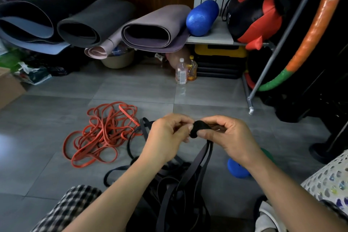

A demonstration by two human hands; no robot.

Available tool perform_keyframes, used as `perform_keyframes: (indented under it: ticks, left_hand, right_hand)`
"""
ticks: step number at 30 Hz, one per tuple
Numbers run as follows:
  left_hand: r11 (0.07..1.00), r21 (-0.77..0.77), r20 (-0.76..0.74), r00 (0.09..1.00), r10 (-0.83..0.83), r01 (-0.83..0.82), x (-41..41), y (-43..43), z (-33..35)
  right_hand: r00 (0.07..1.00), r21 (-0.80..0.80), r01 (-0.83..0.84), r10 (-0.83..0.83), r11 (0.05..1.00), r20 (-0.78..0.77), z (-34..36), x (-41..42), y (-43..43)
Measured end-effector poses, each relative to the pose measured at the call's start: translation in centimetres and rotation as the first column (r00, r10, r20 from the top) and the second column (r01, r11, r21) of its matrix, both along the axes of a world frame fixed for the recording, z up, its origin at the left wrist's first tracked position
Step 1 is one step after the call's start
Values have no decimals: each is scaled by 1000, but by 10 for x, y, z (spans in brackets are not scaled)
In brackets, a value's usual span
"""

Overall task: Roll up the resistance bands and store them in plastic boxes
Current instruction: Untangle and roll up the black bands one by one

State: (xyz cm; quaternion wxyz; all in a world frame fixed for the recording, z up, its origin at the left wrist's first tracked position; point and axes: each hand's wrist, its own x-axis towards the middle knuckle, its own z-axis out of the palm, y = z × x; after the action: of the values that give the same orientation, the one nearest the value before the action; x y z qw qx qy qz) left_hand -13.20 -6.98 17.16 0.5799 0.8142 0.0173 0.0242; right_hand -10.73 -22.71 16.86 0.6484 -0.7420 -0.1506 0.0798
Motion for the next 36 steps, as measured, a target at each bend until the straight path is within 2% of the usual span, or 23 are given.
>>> perform_keyframes:
  ticks: [2,5,9,16,18,23,27,32,34,36]
  left_hand:
    - [988,-134,-108,990,-86,71,-3,1,6]
    - [965,-249,-144,981,-127,88,-3,1,6]
    - [968,-249,-100,993,-68,42,-3,-2,4]
    - [955,-286,-84,991,-105,77,-4,-3,-1]
    - [946,-313,-65,992,-112,87,-5,-4,0]
    - [868,-492,-41,994,-97,64,-7,-7,3]
    - [770,-638,-62,994,-86,27,-3,-4,8]
    - [709,-705,-94,988,-122,20,-3,-6,6]
    - [694,-720,-117,985,-127,4,-3,-6,3]
    - [699,-715,-139,978,-155,9,-2,-3,2]
  right_hand:
    - [1000,0,3,-3,1000,-11,2,0,-1]
    - [996,41,26,-23,999,-81,2,-2,0]
    - [972,112,69,-41,991,-232,-3,-5,3]
    - [914,315,1,127,949,-384,-4,-7,2]
    - [923,312,-9,128,950,-363,-6,-5,1]
    - [955,303,-42,127,952,-267,-5,-5,2]
    - [992,178,47,-24,983,-128,-1,-5,-1]
    - [996,192,74,-63,979,-63,-6,-9,3]
    - [997,120,77,-77,990,-1,-6,-9,4]
    - [985,-65,80,-68,995,161,-5,-8,2]
